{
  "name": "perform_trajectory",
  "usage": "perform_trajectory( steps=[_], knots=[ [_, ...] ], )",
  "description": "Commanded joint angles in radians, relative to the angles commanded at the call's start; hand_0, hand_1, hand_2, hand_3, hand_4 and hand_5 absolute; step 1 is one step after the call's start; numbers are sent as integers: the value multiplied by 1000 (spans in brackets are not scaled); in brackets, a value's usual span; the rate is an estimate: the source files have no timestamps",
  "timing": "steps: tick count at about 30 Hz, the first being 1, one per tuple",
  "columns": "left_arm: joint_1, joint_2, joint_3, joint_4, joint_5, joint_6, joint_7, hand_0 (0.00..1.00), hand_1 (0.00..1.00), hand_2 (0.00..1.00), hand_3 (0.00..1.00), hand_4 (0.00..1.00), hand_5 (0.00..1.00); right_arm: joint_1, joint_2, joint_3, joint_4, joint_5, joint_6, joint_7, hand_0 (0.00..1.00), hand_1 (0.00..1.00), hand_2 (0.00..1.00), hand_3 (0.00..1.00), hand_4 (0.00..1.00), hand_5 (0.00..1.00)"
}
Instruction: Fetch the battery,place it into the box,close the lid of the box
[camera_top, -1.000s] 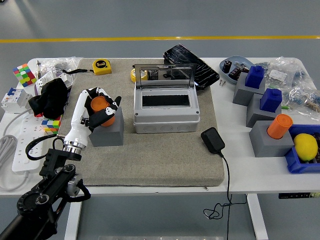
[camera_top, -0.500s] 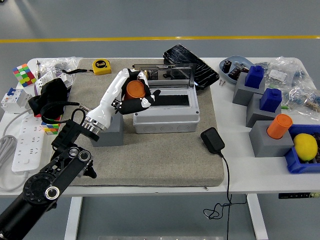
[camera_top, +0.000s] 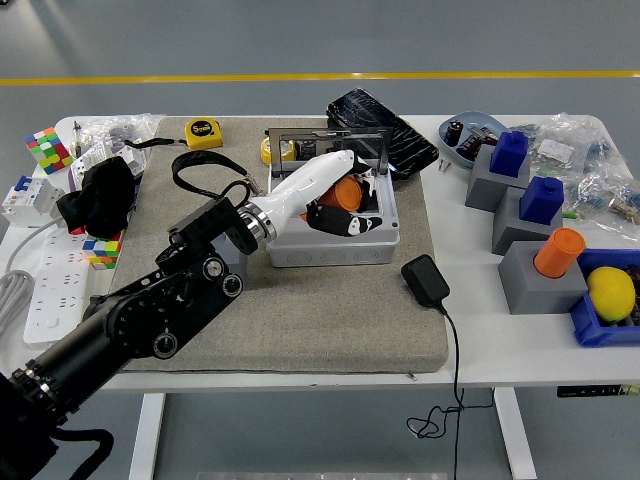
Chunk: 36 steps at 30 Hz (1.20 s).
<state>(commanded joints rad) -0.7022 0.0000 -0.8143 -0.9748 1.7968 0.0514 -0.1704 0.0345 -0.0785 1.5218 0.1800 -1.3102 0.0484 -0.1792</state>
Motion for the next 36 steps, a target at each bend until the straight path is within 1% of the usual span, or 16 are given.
perform_trajectory(
  steps=[2,3,6,8,9,12,14,15,16,20,21,25,28,32,33,36],
  knots=[
    [-23,0,12,36,24,2,8,218,167,213,272,844,2,0,0,-2,0,1,0,0,741,706,709,702,998,552],
    [-34,0,16,56,33,4,10,219,173,217,276,871,2,1,0,-3,0,0,0,0,741,705,709,702,998,553],
    [-56,0,18,106,44,7,26,219,173,217,276,871,2,1,0,-4,0,-2,0,-2,741,705,709,702,998,553],
    [-64,0,20,129,23,11,25,219,173,217,276,871,2,1,0,-4,0,-3,0,-3,741,705,709,702,998,553],
    [-68,0,20,149,2,11,27,224,178,222,292,942,2,1,0,-3,0,-4,0,-4,741,705,709,702,998,553],
    [-72,0,7,184,-19,20,15,224,178,222,292,942,2,1,1,-5,0,-3,-1,-5,741,705,709,702,998,553],
    [-74,0,9,192,-42,33,1,224,178,222,292,942,2,2,1,-8,0,-1,0,-5,741,705,709,702,998,553],
    [-75,0,10,194,-46,36,-3,230,181,222,291,967,24,2,1,-9,0,-1,0,-5,741,705,709,702,998,553],
    [-78,0,14,199,-50,47,-15,230,181,222,291,967,24,2,0,-9,0,-2,0,-6,741,705,709,702,998,553],
    [-80,0,21,205,-63,65,-41,230,181,222,291,967,24,3,-2,-15,0,-1,0,-5,741,705,709,702,998,553],
    [-80,0,23,205,-66,67,-43,239,195,229,298,998,60,3,-2,-16,0,-1,0,-5,741,705,709,702,998,553],
    [-75,0,34,191,-86,70,-48,239,195,229,298,998,60,2,-2,-15,0,-6,0,-7,741,705,709,702,998,553],
    [-75,0,41,175,-115,82,-70,236,190,227,296,998,67,1,-3,-16,0,-8,1,-8,741,705,709,701,998,553],
    [-82,0,39,183,-129,95,-95,236,190,227,296,998,67,3,-4,-20,0,-6,1,-7,741,705,709,701,998,553],
    [-82,0,39,185,-131,96,-99,260,270,271,341,998,66,3,-3,-21,0,-5,1,-7,741,705,709,701,998,552],
    [-80,0,45,190,-133,97,-109,260,270,271,341,998,66,5,-3,-25,0,-2,1,-6,741,705,709,701,998,552]
  ],
)
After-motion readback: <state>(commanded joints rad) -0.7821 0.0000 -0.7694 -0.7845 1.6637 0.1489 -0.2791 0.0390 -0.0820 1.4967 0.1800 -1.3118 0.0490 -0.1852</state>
